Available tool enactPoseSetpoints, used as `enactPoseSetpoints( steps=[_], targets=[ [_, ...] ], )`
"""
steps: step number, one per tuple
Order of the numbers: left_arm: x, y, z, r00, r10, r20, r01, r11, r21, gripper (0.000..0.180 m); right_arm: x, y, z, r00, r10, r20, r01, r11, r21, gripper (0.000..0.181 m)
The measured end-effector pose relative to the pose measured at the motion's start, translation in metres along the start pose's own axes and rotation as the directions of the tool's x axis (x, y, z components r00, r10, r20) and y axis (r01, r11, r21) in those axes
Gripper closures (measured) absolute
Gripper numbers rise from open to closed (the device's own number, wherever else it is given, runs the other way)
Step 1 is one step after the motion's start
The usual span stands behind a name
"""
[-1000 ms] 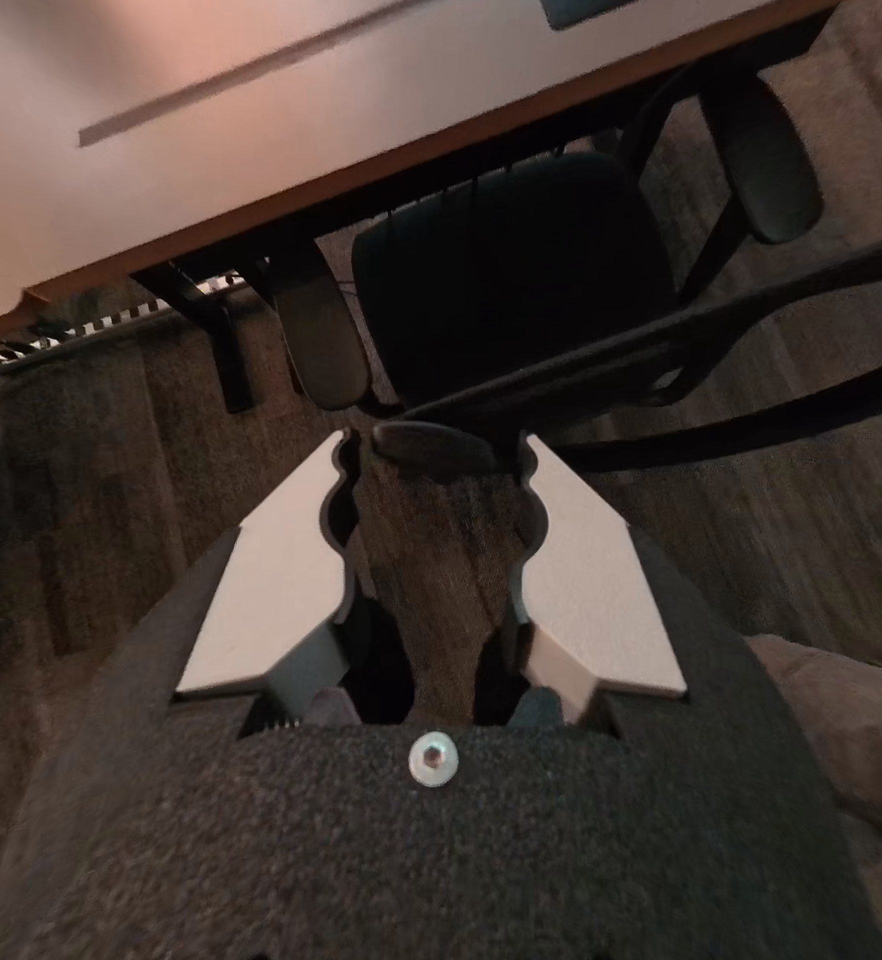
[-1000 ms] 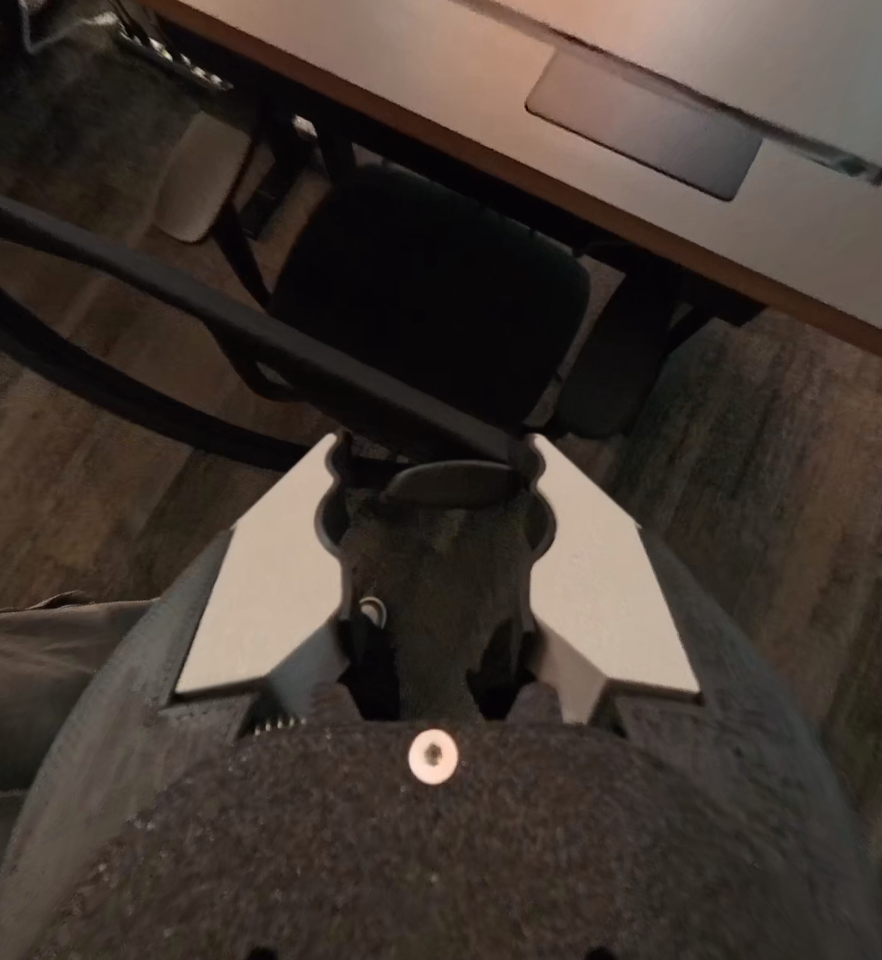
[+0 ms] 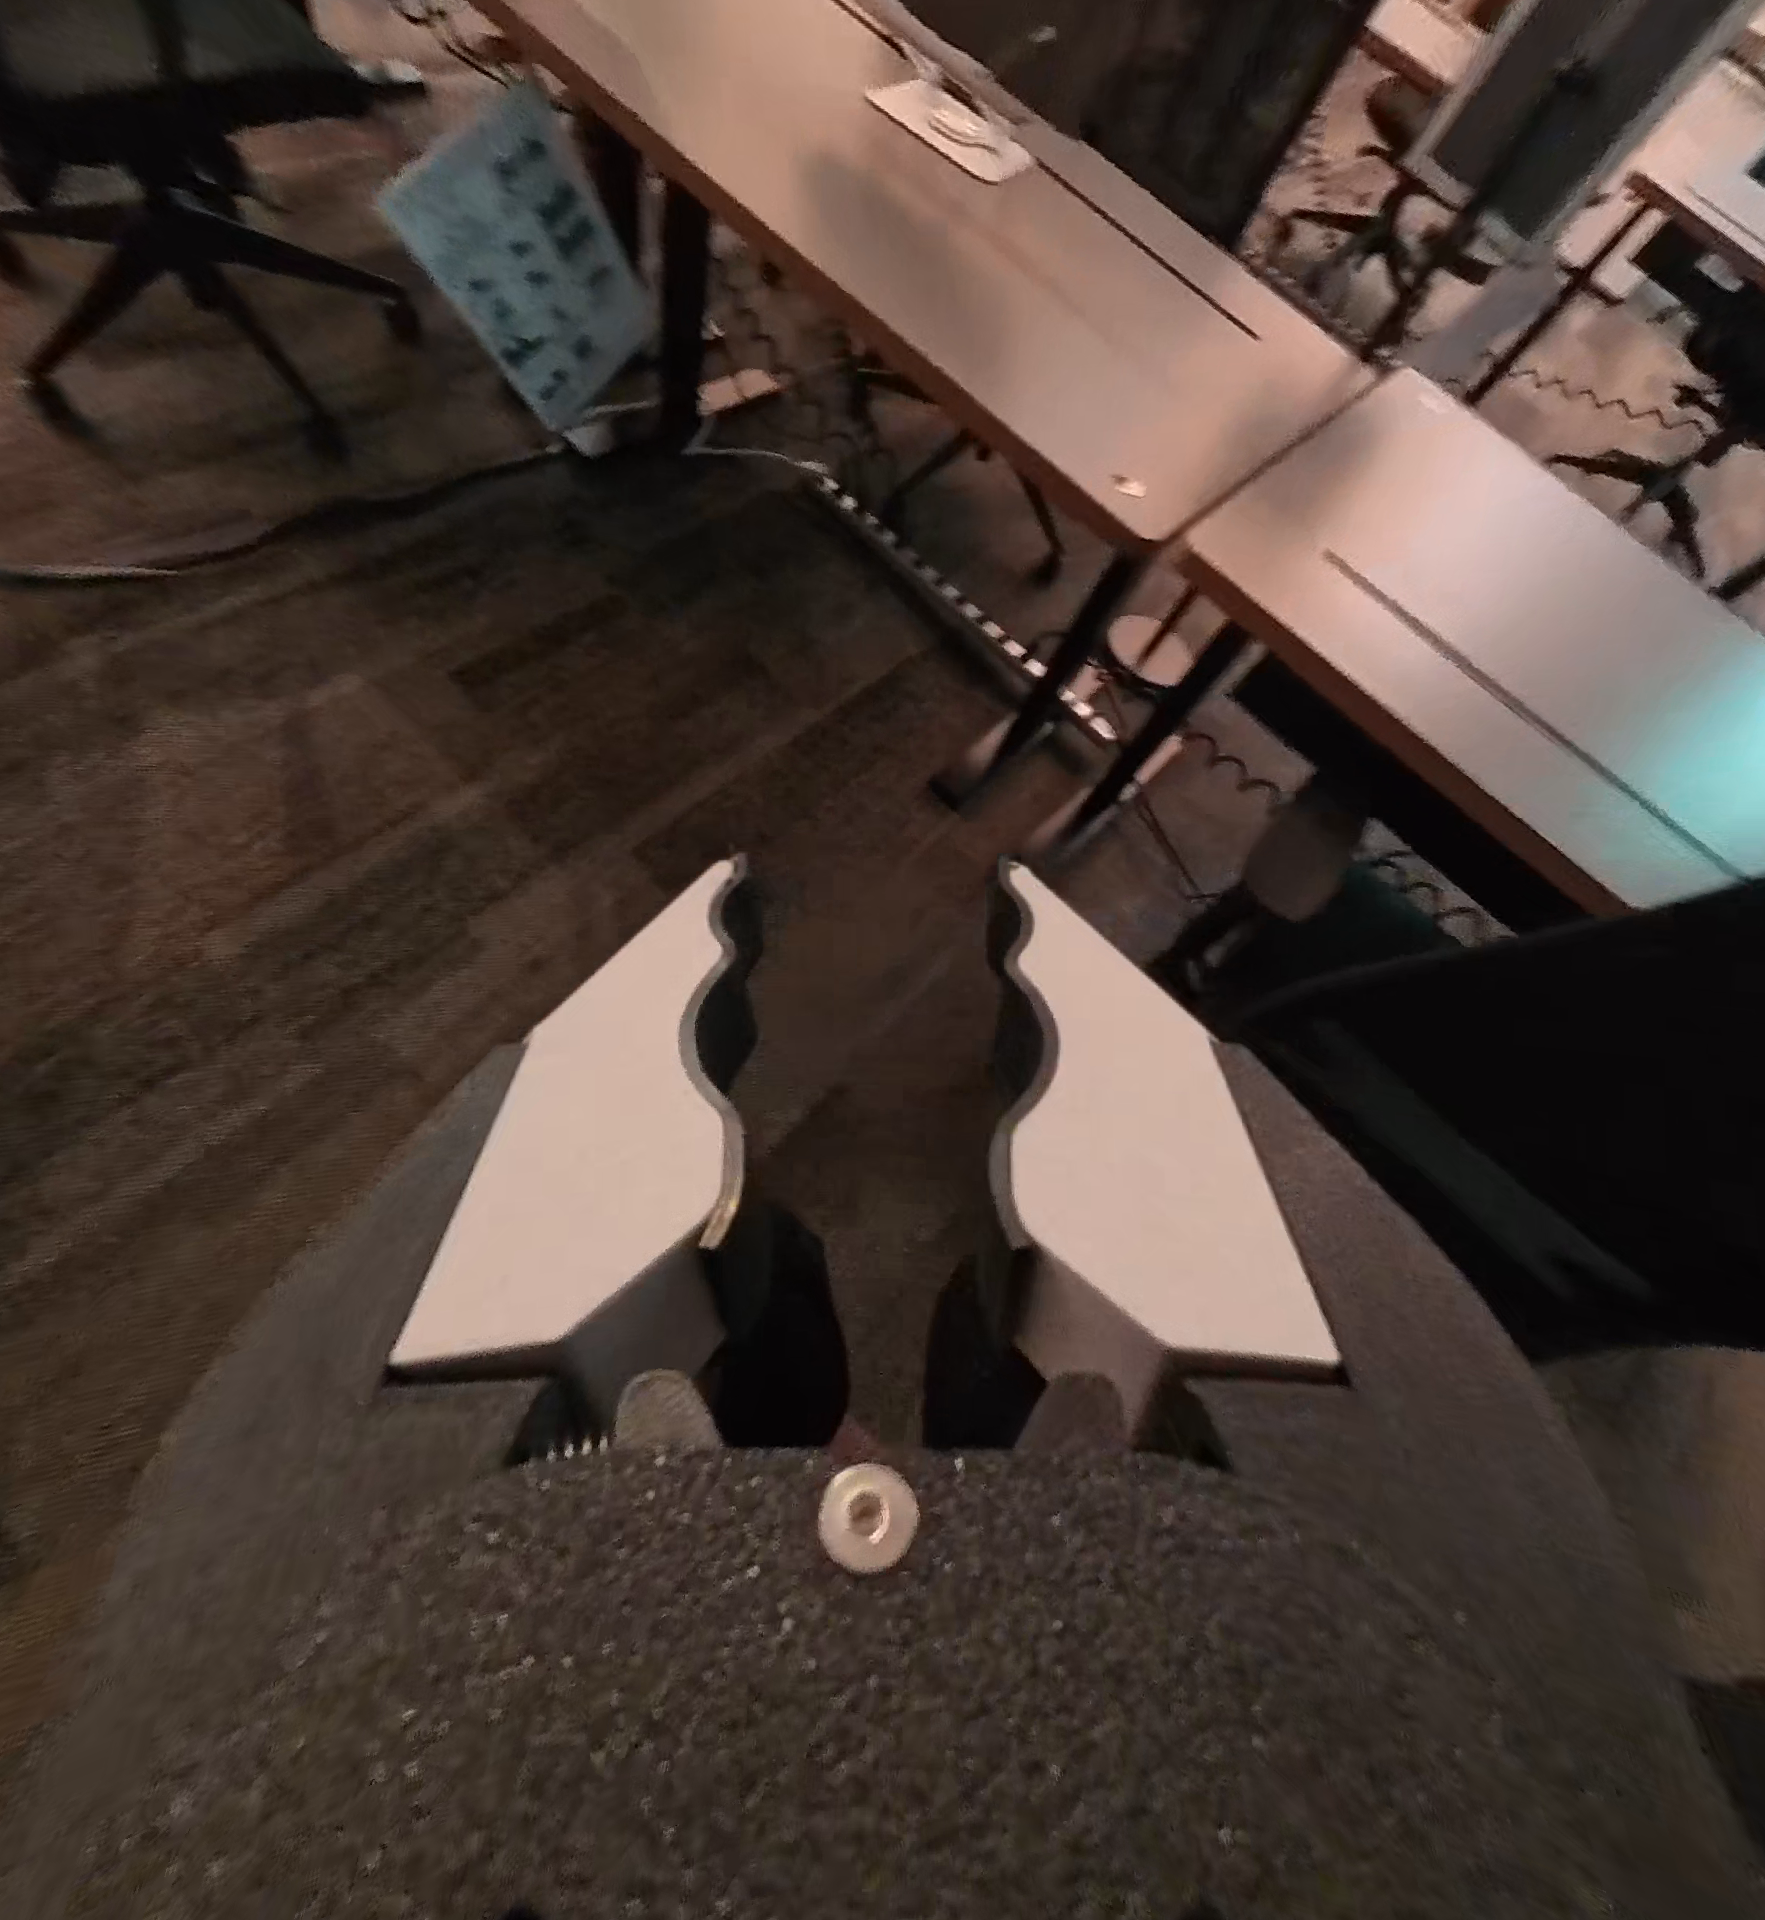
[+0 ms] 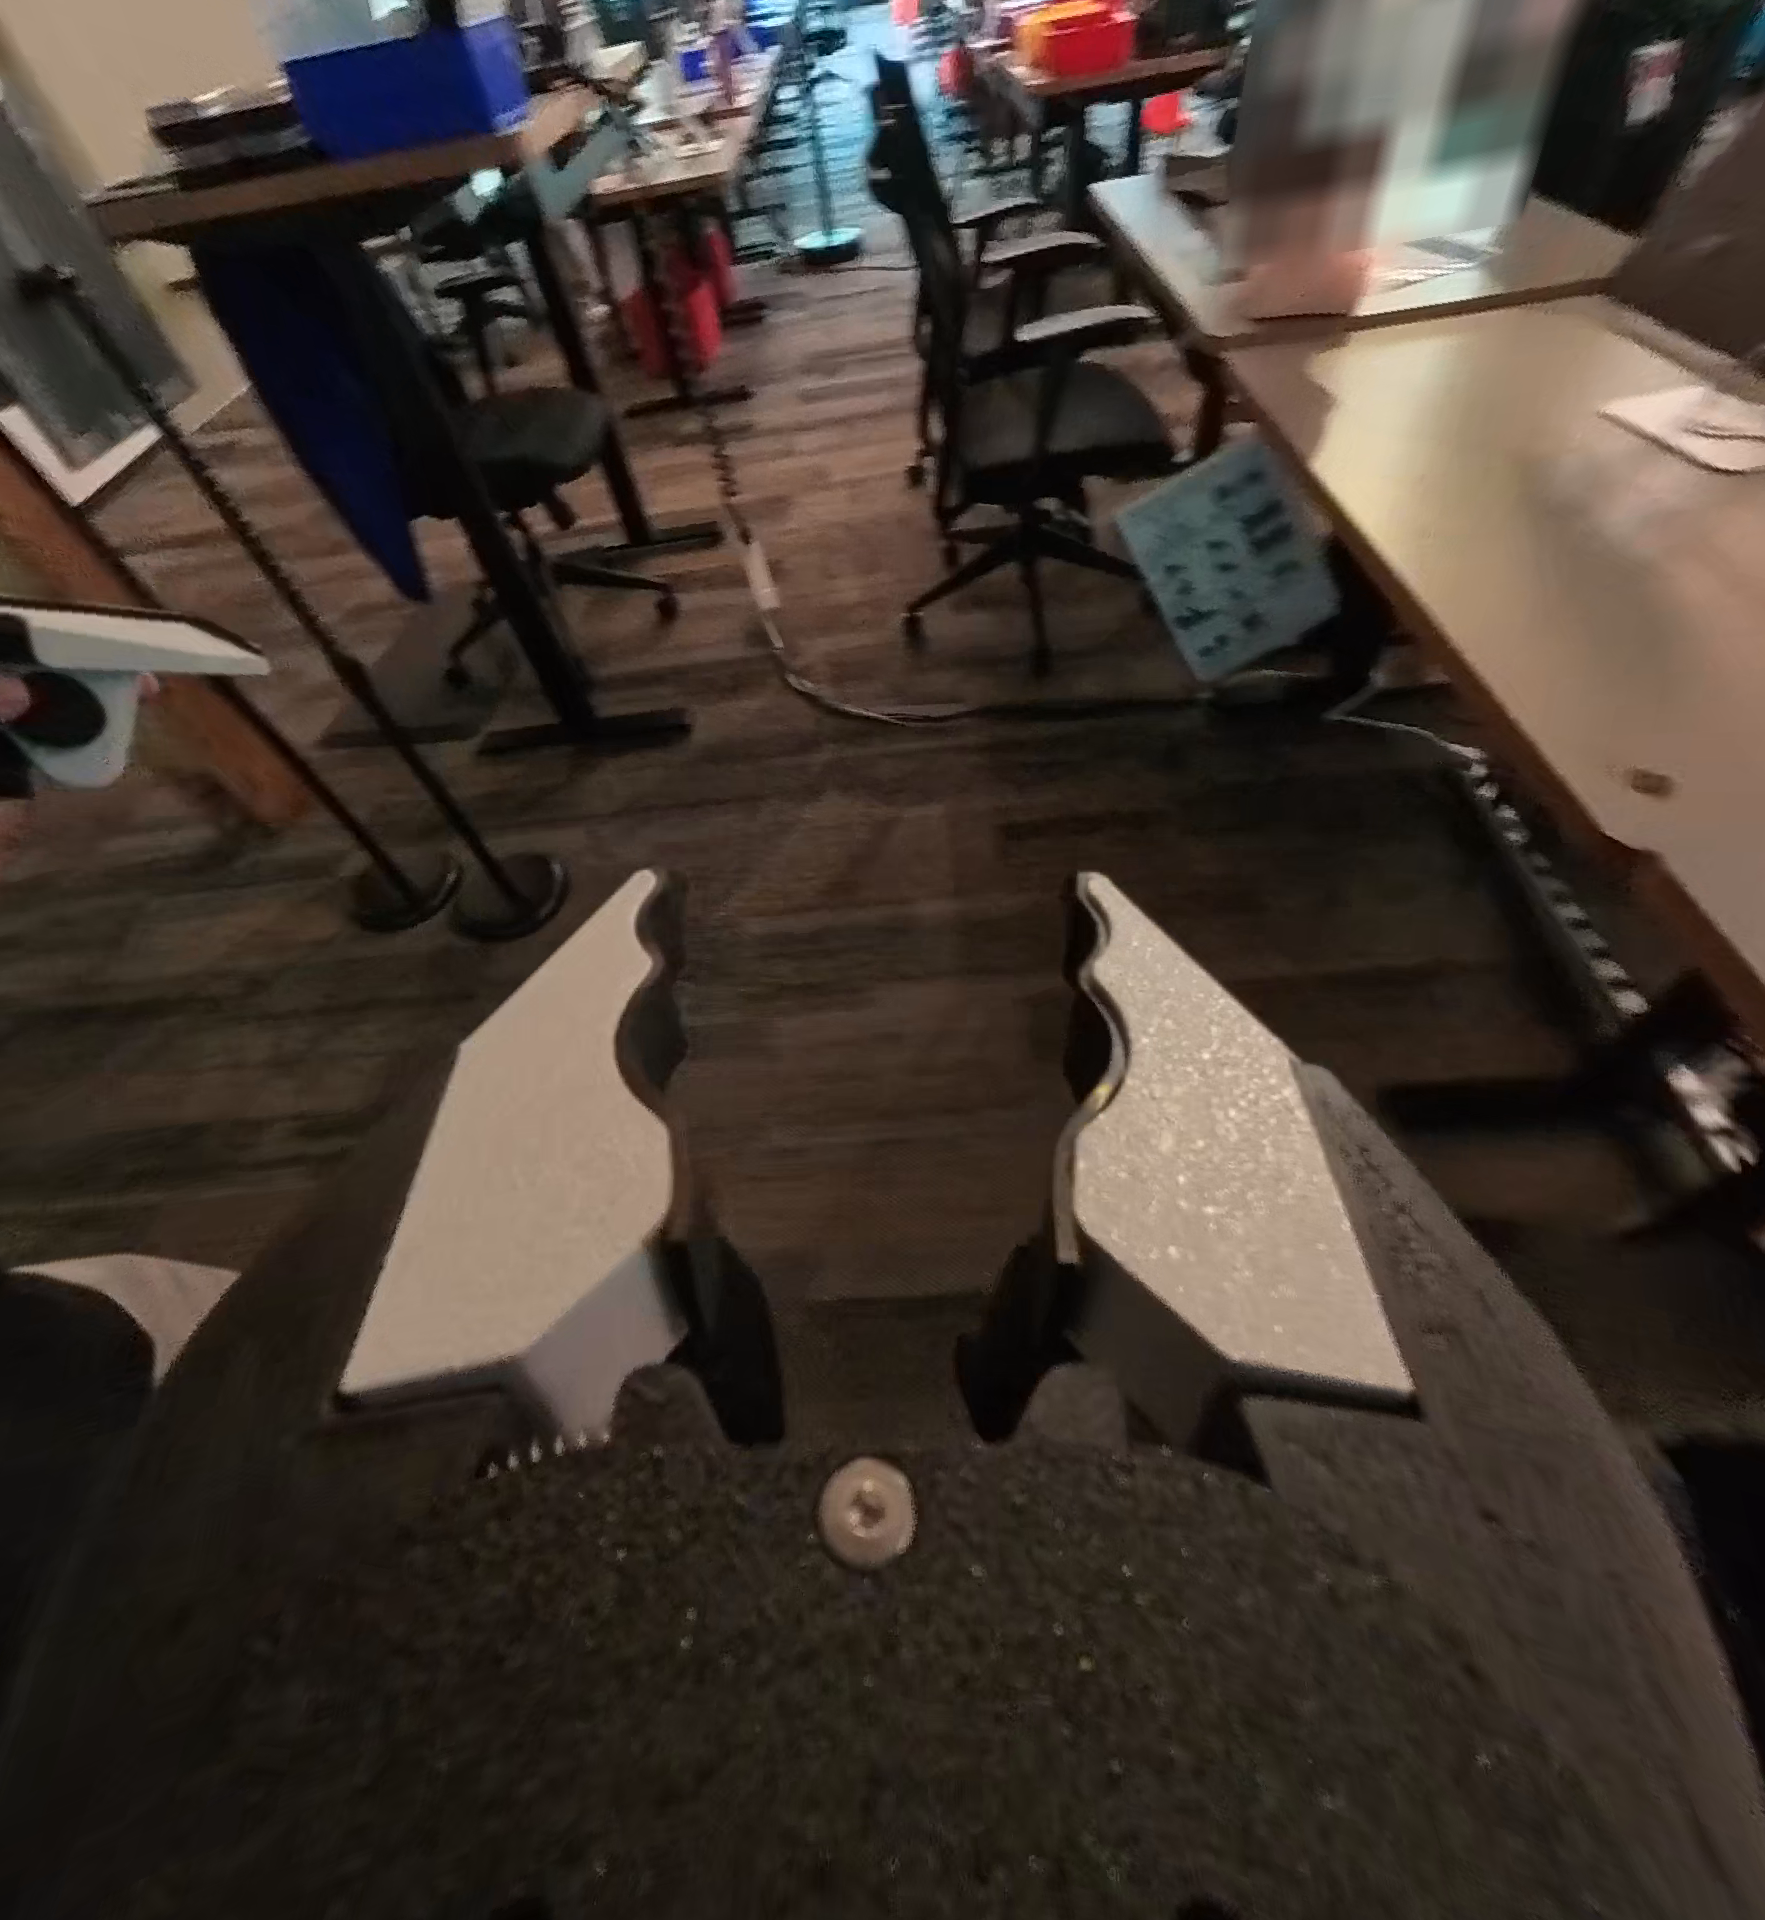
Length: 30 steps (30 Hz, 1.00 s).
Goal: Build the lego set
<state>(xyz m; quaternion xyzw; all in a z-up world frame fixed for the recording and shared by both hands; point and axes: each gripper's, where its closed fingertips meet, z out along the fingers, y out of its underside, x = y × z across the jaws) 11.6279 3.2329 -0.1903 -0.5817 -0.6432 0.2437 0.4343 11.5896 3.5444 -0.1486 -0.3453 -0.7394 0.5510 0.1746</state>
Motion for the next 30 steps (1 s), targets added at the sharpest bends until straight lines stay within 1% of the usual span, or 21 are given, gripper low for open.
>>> enactPoseSetpoints(
  steps=[4,6,8,10,14,19,22,24,26,29,30],
  targets=[
    [-0.106,-0.011,-0.013,0.990,0.053,0.133,-0.053,0.999,0.000,0.139,-0.057,-0.035,0.109,0.994,-0.011,0.108,0.016,0.999,-0.041,0.108],
    [-0.156,-0.015,-0.021,0.982,0.051,0.181,-0.050,0.999,-0.009,0.140,-0.082,-0.056,0.158,0.988,-0.008,0.154,0.015,0.999,-0.042,0.108],
    [-0.204,-0.016,-0.027,0.971,0.018,0.239,-0.015,1.000,-0.015,0.140,-0.106,-0.072,0.204,0.979,-0.002,0.206,0.014,0.998,-0.058,0.108],
    [-0.247,-0.019,-0.033,0.961,-0.045,0.274,0.050,0.999,-0.009,0.140,-0.128,-0.080,0.249,0.964,-0.002,0.264,0.029,0.995,-0.098,0.108],
    [-0.318,-0.025,-0.036,0.932,-0.119,0.342,0.125,0.992,0.006,0.140,-0.151,-0.088,0.339,0.944,-0.071,0.321,0.125,0.981,-0.149,0.109],
    [-0.401,-0.047,-0.008,0.894,-0.182,0.409,0.197,0.980,0.005,0.140,-0.166,-0.099,0.468,0.915,-0.017,0.403,0.105,0.975,-0.196,0.112],
    [-0.451,-0.077,0.033,0.882,-0.178,0.437,0.203,0.979,-0.011,0.140,-0.160,-0.104,0.554,0.901,0.003,0.433,0.093,0.975,-0.200,0.113],
    [-0.488,-0.106,0.069,0.874,-0.163,0.457,0.196,0.980,-0.025,0.140,-0.154,-0.112,0.618,0.889,0.046,0.455,0.061,0.974,-0.216,0.114],
    [-0.525,-0.142,0.109,0.866,-0.162,0.474,0.202,0.979,-0.034,0.140,-0.146,-0.127,0.682,0.873,0.067,0.484,0.041,0.977,-0.208,0.119],
    [-0.577,-0.207,0.171,0.853,-0.217,0.474,0.266,0.963,-0.038,0.141,-0.127,-0.171,0.775,0.866,0.060,0.496,0.041,0.981,-0.189,0.119],
    [-0.591,-0.234,0.191,0.856,-0.226,0.464,0.271,0.962,-0.032,0.141,-0.122,-0.193,0.803,0.861,0.046,0.506,0.044,0.985,-0.164,0.119]
  ],
)
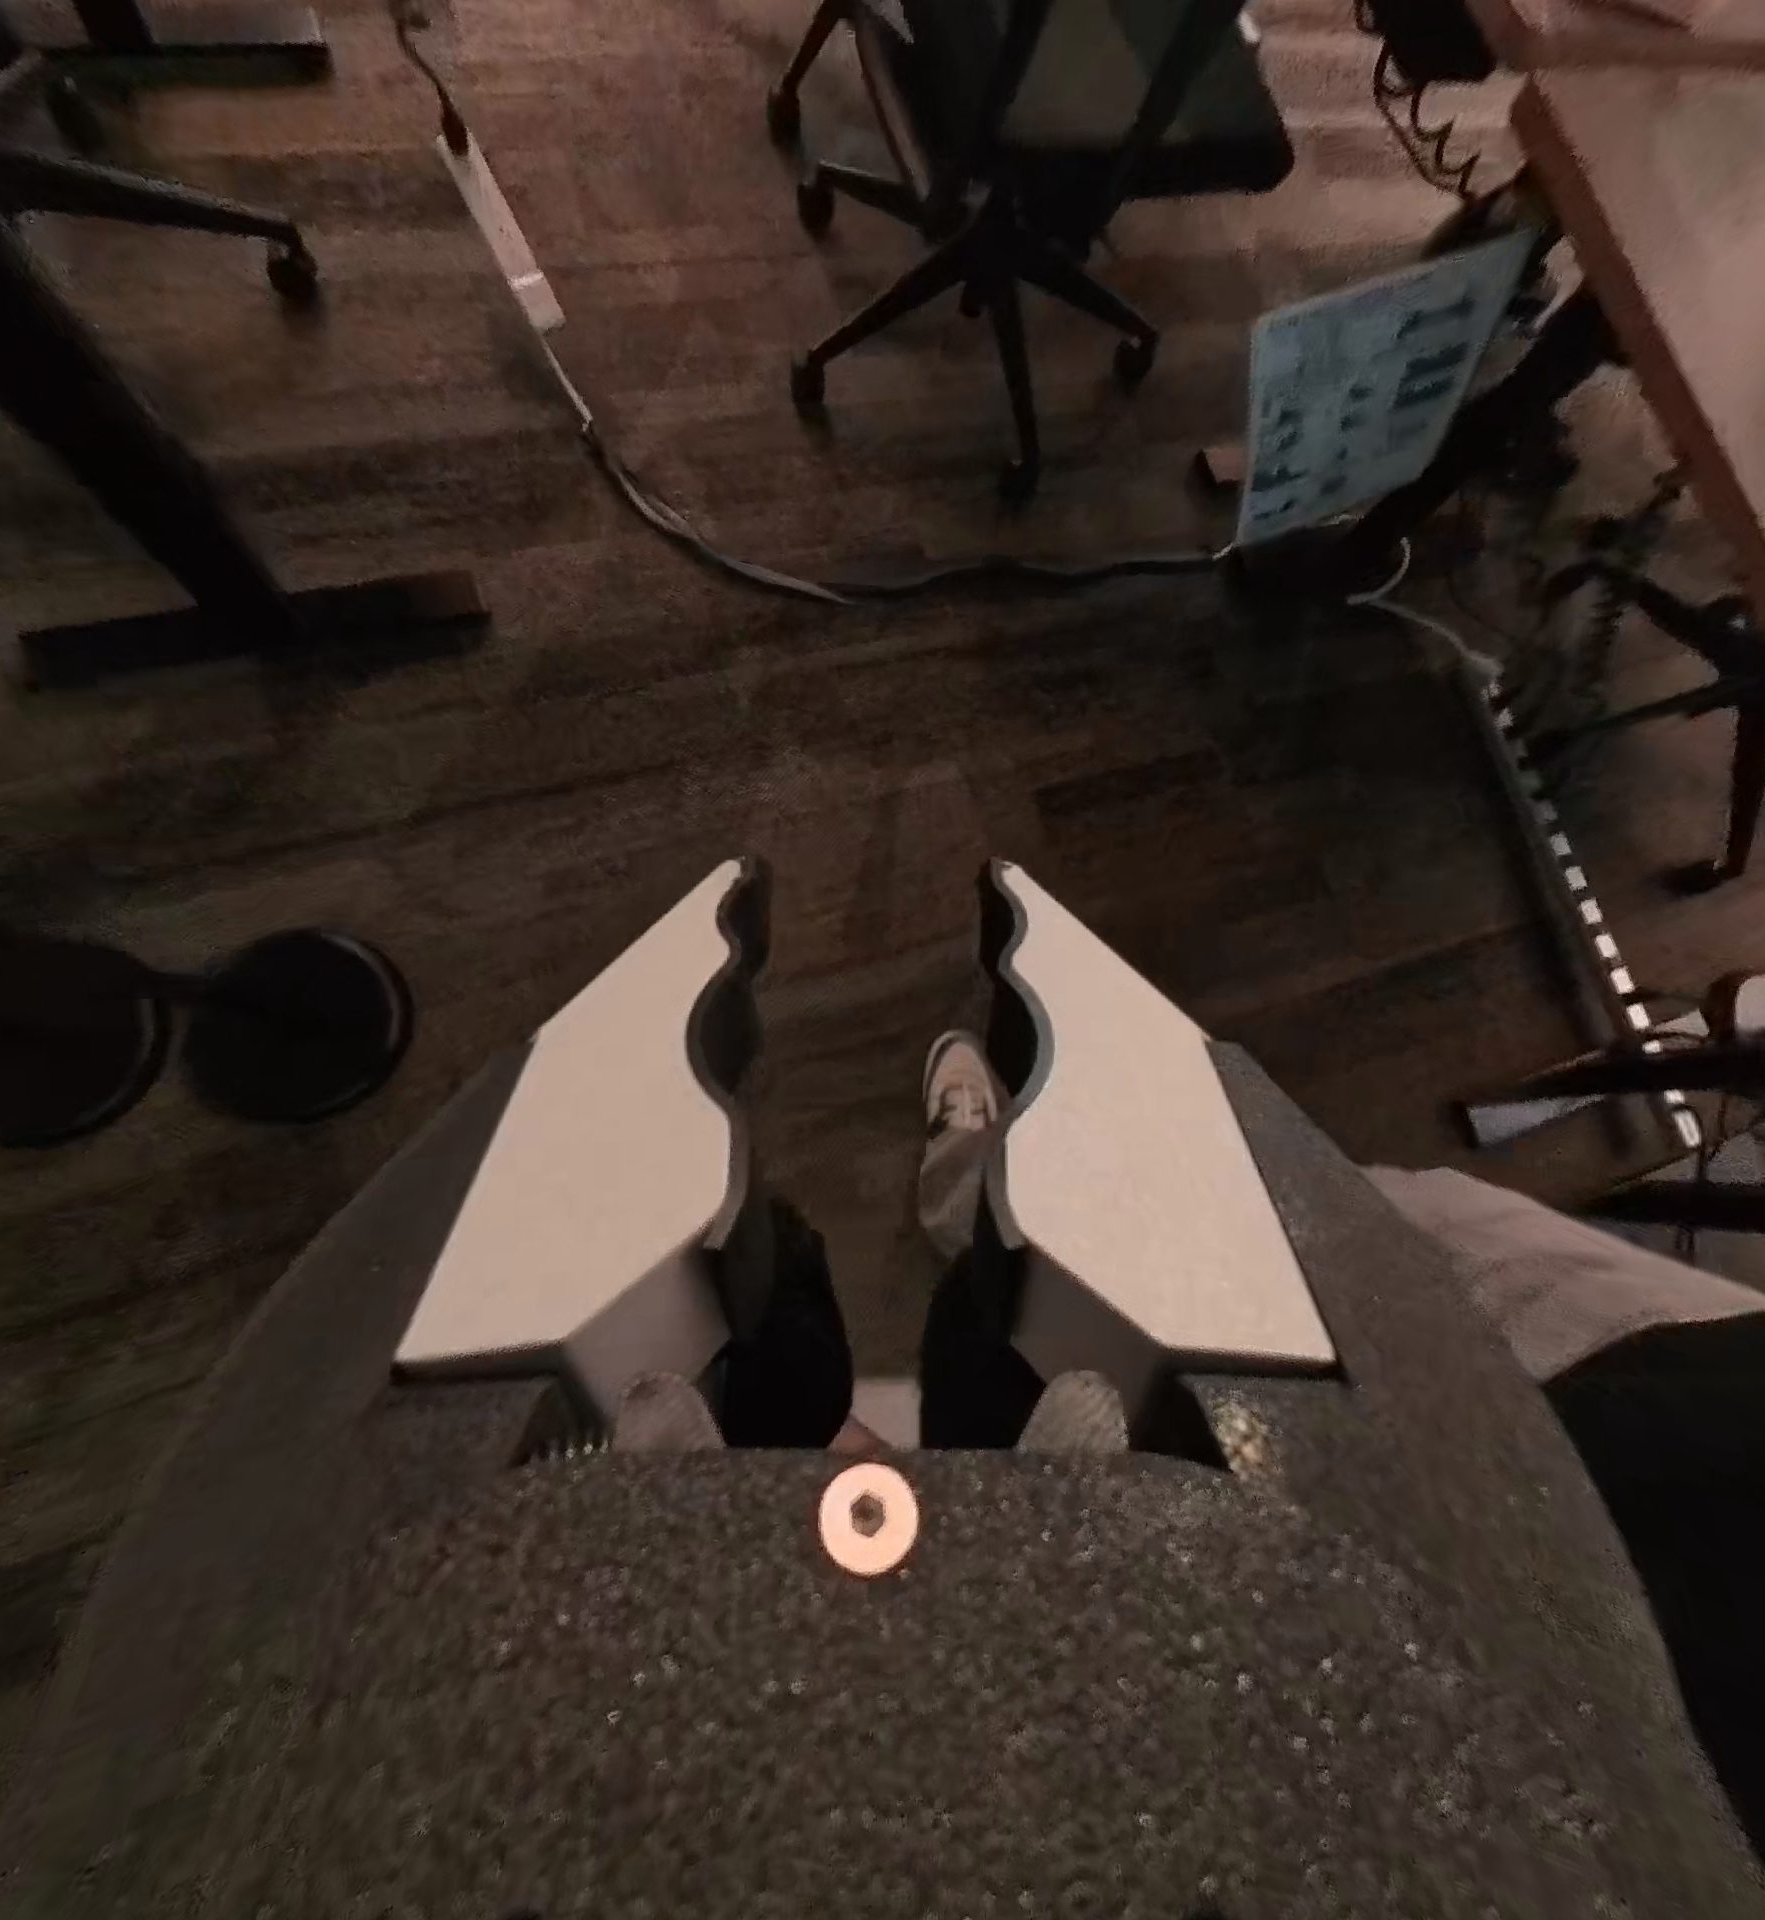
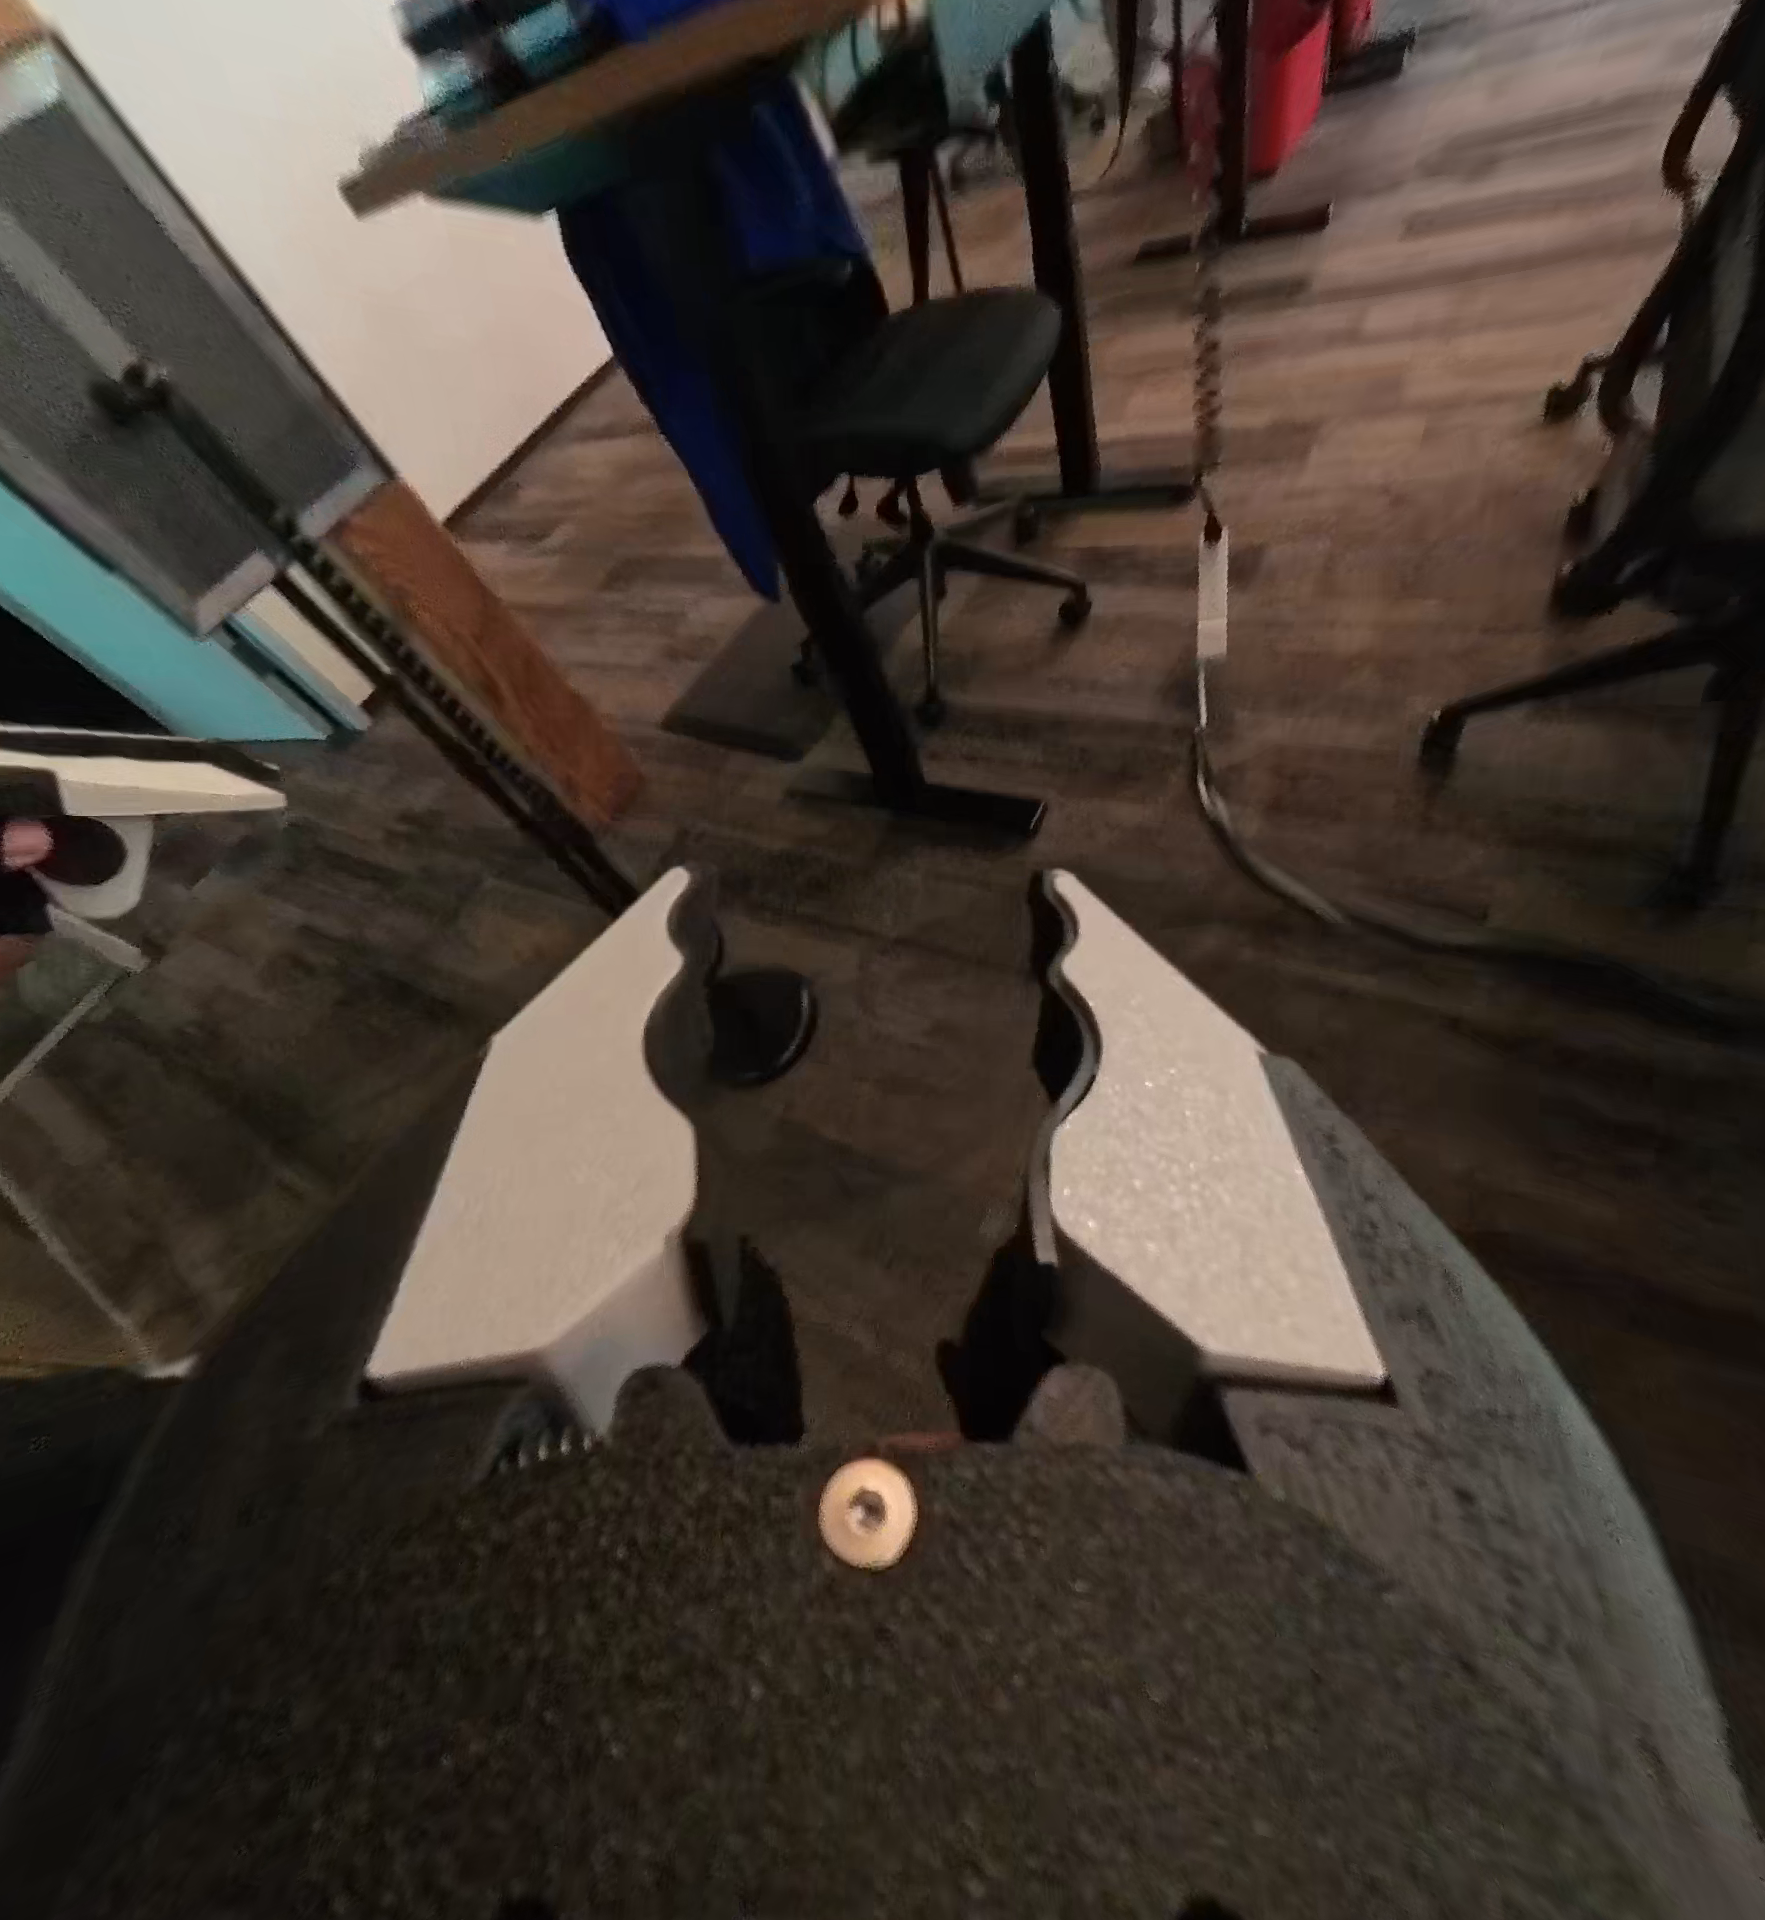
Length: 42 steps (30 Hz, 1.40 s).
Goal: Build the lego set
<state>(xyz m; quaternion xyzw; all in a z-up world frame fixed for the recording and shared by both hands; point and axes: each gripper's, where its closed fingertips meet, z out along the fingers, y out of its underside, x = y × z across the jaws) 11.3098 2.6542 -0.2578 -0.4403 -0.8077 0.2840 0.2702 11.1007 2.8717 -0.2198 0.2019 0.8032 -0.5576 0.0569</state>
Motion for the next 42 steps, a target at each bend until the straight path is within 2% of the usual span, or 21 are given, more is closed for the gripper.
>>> enactPoseSetpoints(
  steps=[4,8,14,20,24,27,35,42],
  targets=[
    [0.001,-0.105,0.074,0.998,0.062,0.030,-0.062,0.998,0.000,0.142,0.074,-0.080,0.075,0.993,-0.113,0.015,0.114,0.993,-0.043,0.119],
    [-0.006,-0.200,0.159,0.999,0.041,0.000,-0.041,0.999,0.022,0.141,0.138,-0.166,0.156,0.979,-0.202,0.024,0.203,0.979,-0.031,0.120],
    [-0.040,-0.342,0.318,0.995,0.093,-0.025,-0.091,0.993,0.073,0.142,0.227,-0.263,0.309,0.972,-0.233,0.022,0.234,0.972,-0.022,0.120],
    [-0.075,-0.515,0.473,0.988,0.125,-0.093,-0.116,0.989,0.093,0.142,0.293,-0.357,0.450,0.993,-0.115,-0.013,0.114,0.993,-0.038,0.119],
    [-0.075,-0.648,0.579,0.969,0.197,-0.151,-0.179,0.976,0.128,0.142,0.340,-0.428,0.526,0.986,-0.162,-0.048,0.160,0.986,-0.046,0.120],
    [-0.075,-0.751,0.659,0.957,0.233,-0.173,-0.205,0.965,0.163,0.142,0.386,-0.477,0.580,0.986,-0.139,-0.093,0.136,0.990,-0.038,0.121],
    [-0.108,-1.047,0.869,0.972,0.182,-0.150,-0.123,0.934,0.336,0.142,0.543,-0.606,0.731,0.976,-0.105,-0.191,0.121,0.990,0.070,0.121],
    [-0.179,-1.182,1.008,0.965,0.246,-0.094,-0.219,0.947,0.234,0.143,0.689,-0.700,0.845,0.963,-0.012,-0.271,0.036,0.996,0.082,0.124]
  ],
)
